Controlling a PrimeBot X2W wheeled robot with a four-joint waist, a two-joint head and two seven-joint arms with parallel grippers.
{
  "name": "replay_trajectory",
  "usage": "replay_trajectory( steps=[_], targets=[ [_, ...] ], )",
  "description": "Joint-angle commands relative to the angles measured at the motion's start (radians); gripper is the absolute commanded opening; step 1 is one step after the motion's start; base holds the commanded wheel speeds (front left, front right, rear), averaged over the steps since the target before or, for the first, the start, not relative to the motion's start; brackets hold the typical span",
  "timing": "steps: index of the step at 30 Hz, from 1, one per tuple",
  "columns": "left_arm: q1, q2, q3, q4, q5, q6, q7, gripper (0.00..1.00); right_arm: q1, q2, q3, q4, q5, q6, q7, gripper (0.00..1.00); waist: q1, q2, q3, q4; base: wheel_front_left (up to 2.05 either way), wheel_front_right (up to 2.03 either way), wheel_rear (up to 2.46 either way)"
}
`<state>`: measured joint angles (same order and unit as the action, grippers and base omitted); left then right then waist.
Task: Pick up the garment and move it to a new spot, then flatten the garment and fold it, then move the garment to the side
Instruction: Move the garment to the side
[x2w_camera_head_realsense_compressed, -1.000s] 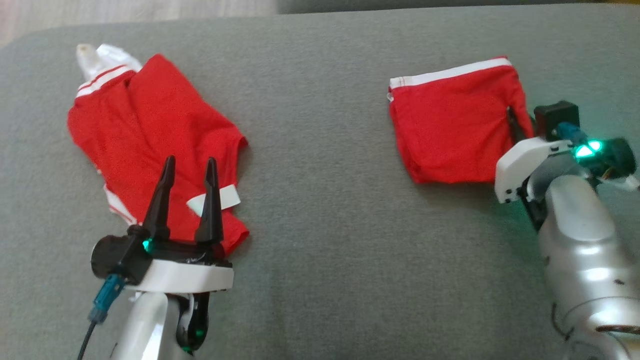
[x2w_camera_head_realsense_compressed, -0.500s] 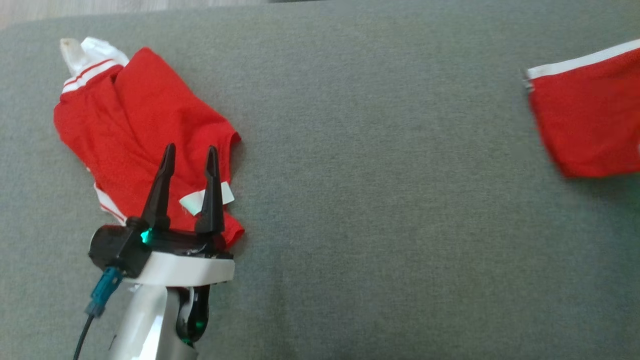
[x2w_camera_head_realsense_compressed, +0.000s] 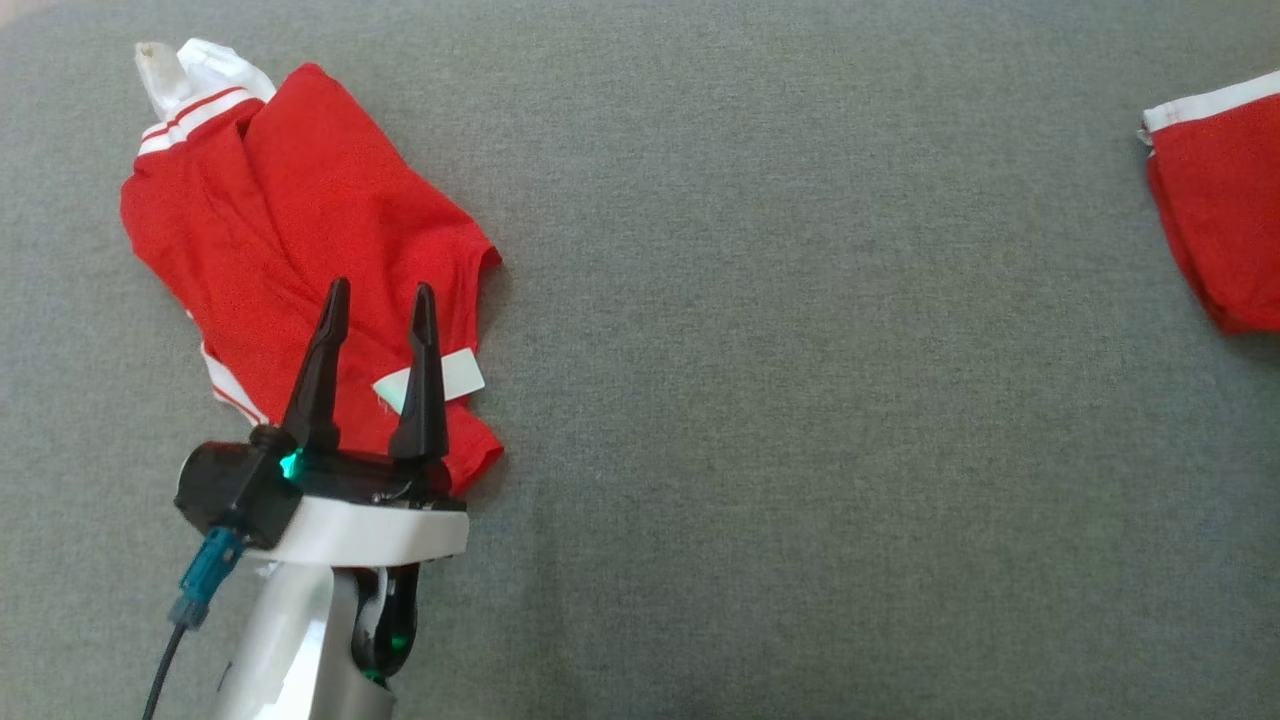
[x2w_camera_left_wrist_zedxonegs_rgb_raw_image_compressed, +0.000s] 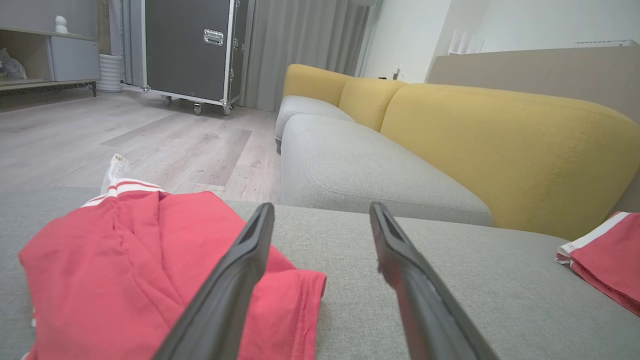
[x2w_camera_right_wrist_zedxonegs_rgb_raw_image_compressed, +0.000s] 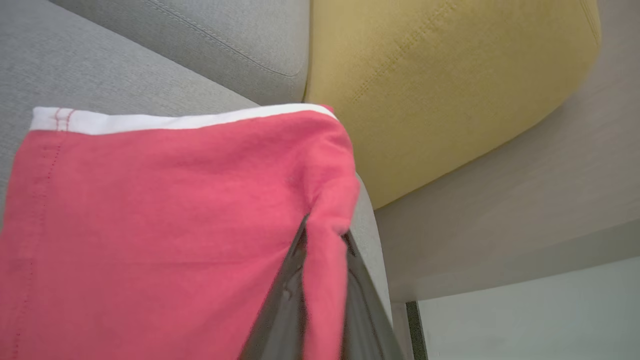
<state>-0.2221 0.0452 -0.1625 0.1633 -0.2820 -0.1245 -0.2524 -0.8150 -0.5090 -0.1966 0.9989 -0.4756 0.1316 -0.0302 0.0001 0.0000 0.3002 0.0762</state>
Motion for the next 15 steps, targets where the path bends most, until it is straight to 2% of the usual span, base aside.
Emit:
replay_trajectory(
  steps=[1, 2, 3, 4, 10, 14, 15],
  targets=[
    [-0.035, 0.005, 0.028, -0.032, 0.004, -0.004, -0.009, 1.00, -0.001, -0.017, -0.008, -0.040, -0.008, -0.001, 0.011, 0.00, -0.0001, 0.0000, 0.001, -0.001, 0.00, 0.00, 0.00],
    [-0.035, 0.005, 0.029, -0.031, 0.005, -0.005, -0.009, 1.00, 0.000, -0.012, -0.017, -0.044, -0.010, -0.001, 0.016, 0.00, -0.0001, 0.0000, 0.002, -0.002, 0.00, 0.00, 0.00],
    [-0.036, 0.005, 0.030, -0.030, 0.005, -0.005, -0.009, 1.00, 0.001, -0.006, -0.024, -0.048, -0.011, -0.001, 0.017, 0.25, -0.0001, 0.0000, 0.002, -0.003, 0.00, 0.00, 0.00],
    [-0.037, 0.005, 0.031, -0.029, 0.006, -0.005, -0.009, 1.00, 0.002, -0.001, -0.034, -0.054, -0.011, -0.001, 0.015, 0.99, -0.0001, 0.0000, 0.001, -0.005, 0.00, 0.00, 0.00],
    [-0.034, 0.005, 0.039, -0.016, 0.009, -0.005, -0.009, 1.00, 0.000, 0.040, -0.063, -0.071, -0.020, -0.001, -0.008, 1.00, -0.0001, 0.0000, -0.029, -0.016, 0.00, 0.00, 0.00],
    [-0.017, 0.005, 0.057, -0.016, 0.013, -0.005, -0.009, 1.00, -0.018, 0.107, -0.046, -0.085, -0.024, -0.001, -0.045, 1.00, -0.0001, 0.0000, -0.079, -0.032, 0.00, 0.00, 0.00],
    [-0.017, 0.005, 0.057, -0.016, 0.013, -0.005, -0.009, 1.00, -0.018, 0.107, -0.046, -0.085, -0.024, -0.001, -0.045, 1.00, -0.0001, 0.0000, -0.079, -0.032, 0.00, 0.00, 0.00]
  ],
)
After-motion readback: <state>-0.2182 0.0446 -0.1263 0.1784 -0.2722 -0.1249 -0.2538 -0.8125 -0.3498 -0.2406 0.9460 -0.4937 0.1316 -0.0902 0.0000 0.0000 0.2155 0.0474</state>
